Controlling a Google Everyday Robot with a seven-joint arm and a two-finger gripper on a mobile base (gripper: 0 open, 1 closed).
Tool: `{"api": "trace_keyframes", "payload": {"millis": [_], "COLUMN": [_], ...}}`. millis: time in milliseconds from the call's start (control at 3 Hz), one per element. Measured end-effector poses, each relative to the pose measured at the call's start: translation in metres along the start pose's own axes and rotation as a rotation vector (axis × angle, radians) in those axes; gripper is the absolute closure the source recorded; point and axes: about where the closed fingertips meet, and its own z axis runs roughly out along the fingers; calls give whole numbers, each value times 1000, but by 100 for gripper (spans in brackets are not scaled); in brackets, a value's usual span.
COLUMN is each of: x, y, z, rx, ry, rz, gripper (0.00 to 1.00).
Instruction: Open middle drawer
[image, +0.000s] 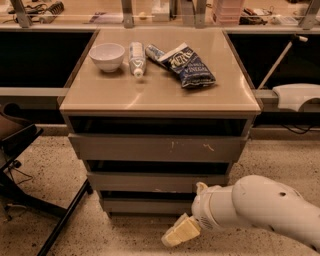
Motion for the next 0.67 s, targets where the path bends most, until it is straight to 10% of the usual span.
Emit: {"api": "trace_keyframes", "payload": {"millis": [667], "x": [38], "y": [-36], "z": [21], "rx": [182], "ry": [56], "rz": [-8], "gripper": [0]}}
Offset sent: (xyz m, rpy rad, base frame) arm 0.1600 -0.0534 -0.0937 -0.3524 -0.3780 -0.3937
